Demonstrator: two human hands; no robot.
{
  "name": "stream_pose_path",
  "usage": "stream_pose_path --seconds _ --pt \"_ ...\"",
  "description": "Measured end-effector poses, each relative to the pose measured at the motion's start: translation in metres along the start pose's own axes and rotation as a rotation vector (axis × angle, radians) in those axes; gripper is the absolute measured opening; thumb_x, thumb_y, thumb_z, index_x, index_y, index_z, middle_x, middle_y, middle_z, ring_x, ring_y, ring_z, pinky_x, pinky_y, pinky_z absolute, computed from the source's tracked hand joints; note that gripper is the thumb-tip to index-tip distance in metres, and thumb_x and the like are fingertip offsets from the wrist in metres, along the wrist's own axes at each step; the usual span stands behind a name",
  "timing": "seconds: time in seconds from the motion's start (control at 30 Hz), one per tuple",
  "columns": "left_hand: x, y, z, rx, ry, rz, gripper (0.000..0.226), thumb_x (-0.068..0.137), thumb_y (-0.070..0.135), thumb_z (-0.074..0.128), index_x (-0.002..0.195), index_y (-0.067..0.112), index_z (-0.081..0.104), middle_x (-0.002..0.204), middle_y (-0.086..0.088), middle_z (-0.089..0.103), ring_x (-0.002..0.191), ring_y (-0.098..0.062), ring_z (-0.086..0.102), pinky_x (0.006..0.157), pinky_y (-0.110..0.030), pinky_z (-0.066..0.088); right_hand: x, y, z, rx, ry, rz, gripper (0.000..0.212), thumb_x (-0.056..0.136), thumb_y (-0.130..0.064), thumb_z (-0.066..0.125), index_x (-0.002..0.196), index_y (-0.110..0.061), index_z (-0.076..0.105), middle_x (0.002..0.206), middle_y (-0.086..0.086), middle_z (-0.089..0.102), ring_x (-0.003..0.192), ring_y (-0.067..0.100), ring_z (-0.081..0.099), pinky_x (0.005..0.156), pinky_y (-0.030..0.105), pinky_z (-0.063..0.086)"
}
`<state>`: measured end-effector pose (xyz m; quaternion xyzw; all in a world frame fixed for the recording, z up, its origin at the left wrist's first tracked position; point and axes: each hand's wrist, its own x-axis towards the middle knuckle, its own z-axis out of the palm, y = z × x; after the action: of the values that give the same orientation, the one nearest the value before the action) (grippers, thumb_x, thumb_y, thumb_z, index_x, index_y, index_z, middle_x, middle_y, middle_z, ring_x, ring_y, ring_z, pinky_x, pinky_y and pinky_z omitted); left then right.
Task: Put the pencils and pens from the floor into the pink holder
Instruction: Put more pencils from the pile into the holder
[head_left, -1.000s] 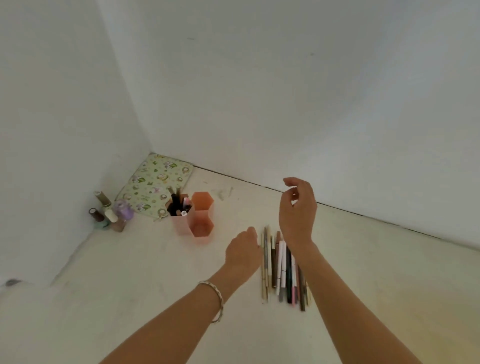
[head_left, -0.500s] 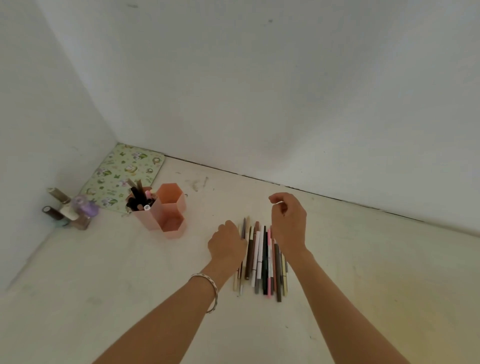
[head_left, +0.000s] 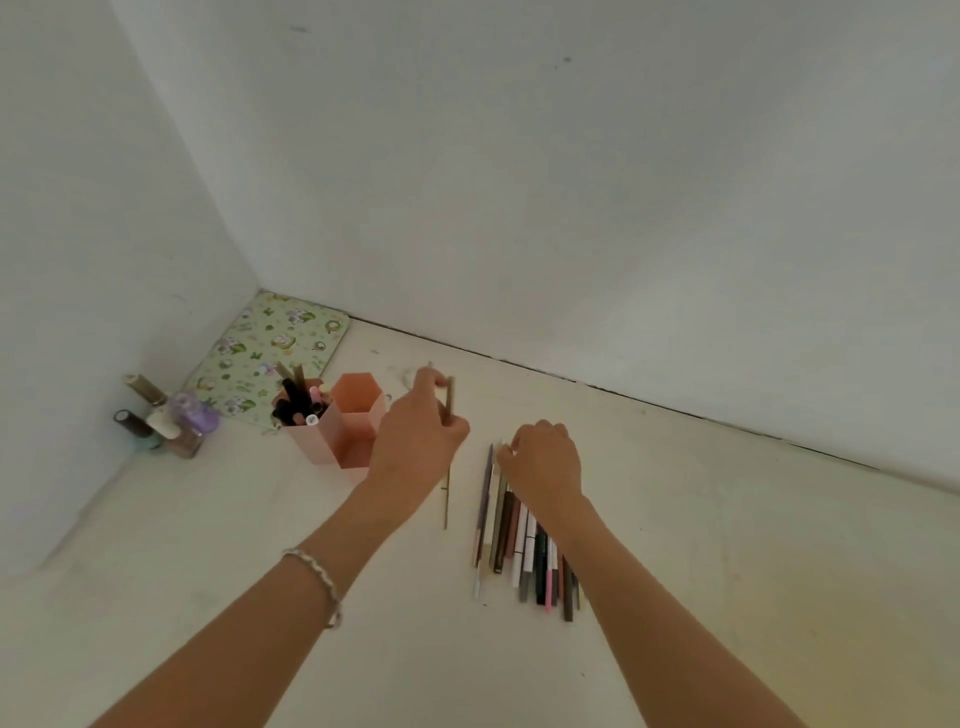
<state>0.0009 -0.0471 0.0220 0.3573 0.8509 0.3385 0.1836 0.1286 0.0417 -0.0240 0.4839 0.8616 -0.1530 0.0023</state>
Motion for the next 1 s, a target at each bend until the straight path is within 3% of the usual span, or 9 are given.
stream_pose_path --seconds 0.1,0.2,0.3,0.4,0.53,0.7,0.8,0.87,1.0 --pt "0.003 0.006 -0.036 -0.060 0.123 0.087 0.051 0.082 0.021 0.064 0.126 0.037 0.045 0.076 0.012 0.059 0.073 0.005 0.061 0.051 -0.010 0.048 -0.001 -0.011 0.011 -0.157 -0.007 0.001 0.034 0.101 -0.030 0.038 0.090 -0.012 0.064 0.098 0.004 0.061 0.102 0.023 0.052 0.084 0.032 0.039" --pt "0.004 0.006 -0.057 -0.203 0.134 0.101 0.045 0.084 0.020 0.064 0.117 0.044 0.044 0.084 0.012 0.060 0.072 -0.006 0.064 0.058 -0.029 0.057 0.000 -0.021 0.020 -0.159 -0.039 0.053 0.030 0.101 -0.025 0.038 0.092 -0.013 0.063 0.102 0.004 0.061 0.102 0.021 0.051 0.087 0.032 0.039" --pt "0.004 0.002 -0.072 -0.298 0.222 0.143 0.042 0.085 0.015 0.064 0.111 0.042 0.047 0.082 0.012 0.061 0.067 -0.002 0.064 0.053 -0.016 0.053 0.001 -0.029 0.020 -0.115 -0.064 0.105 0.025 0.097 -0.022 0.041 0.086 -0.012 0.060 0.098 0.004 0.061 0.100 0.022 0.052 0.088 0.032 0.041" --pt "0.010 -0.003 -0.090 -0.326 0.365 0.193 0.039 0.086 0.012 0.063 0.108 0.041 0.047 0.080 0.013 0.062 0.071 0.004 0.062 0.054 -0.009 0.049 0.004 -0.032 0.011 -0.015 -0.056 0.117 0.023 0.096 -0.019 0.041 0.079 -0.009 0.054 0.091 0.008 0.063 0.091 0.025 0.056 0.075 0.032 0.042" --pt "0.031 -0.017 -0.114 -0.330 0.527 0.225 0.043 0.086 0.011 0.062 0.105 0.044 0.043 0.078 0.014 0.061 0.069 0.005 0.063 0.056 -0.007 0.048 0.017 -0.037 -0.016 0.400 0.110 0.227 0.019 0.097 -0.020 0.042 0.088 -0.006 0.052 0.075 0.004 0.056 0.066 0.022 0.053 0.053 0.029 0.034" --pt "0.051 -0.038 -0.101 -0.097 0.384 0.167 0.033 0.090 0.014 0.060 0.108 0.034 0.041 0.080 0.010 0.061 0.068 -0.008 0.063 0.059 -0.020 0.049 0.028 -0.062 -0.049 0.849 0.337 0.111 0.012 0.101 -0.021 0.043 0.106 -0.014 0.051 0.066 -0.005 0.053 0.049 0.002 0.046 0.047 0.014 0.039" --pt "0.057 -0.049 -0.092 0.185 0.291 0.204 0.022 0.092 0.012 0.057 0.110 0.021 0.048 0.085 0.000 0.062 0.073 -0.021 0.062 0.065 -0.034 0.052 0.026 -0.076 -0.054 0.967 0.418 0.011 0.021 0.101 -0.018 0.044 0.120 -0.023 0.041 0.070 0.006 0.054 0.052 0.003 0.045 0.050 0.013 0.039" --pt "0.062 -0.052 -0.093 0.342 0.248 0.206 0.017 0.093 0.018 0.056 0.110 0.015 0.057 0.095 -0.003 0.066 0.089 -0.025 0.063 0.080 -0.038 0.049 0.024 -0.083 -0.054 1.006 0.474 -0.038 0.019 0.100 -0.018 0.045 0.118 -0.023 0.040 0.076 0.015 0.057 0.056 0.011 0.048 0.054 0.015 0.040" --pt "0.068 -0.049 -0.114 0.223 0.352 0.180 0.029 0.096 0.028 0.051 0.121 0.015 0.059 0.113 -0.006 0.065 0.109 -0.026 0.056 0.095 -0.041 0.042 0.023 -0.102 -0.045 1.068 0.587 -0.124 0.020 0.100 -0.018 0.048 0.113 -0.031 0.039 0.080 0.006 0.060 0.069 0.017 0.057 0.063 0.012 0.045"
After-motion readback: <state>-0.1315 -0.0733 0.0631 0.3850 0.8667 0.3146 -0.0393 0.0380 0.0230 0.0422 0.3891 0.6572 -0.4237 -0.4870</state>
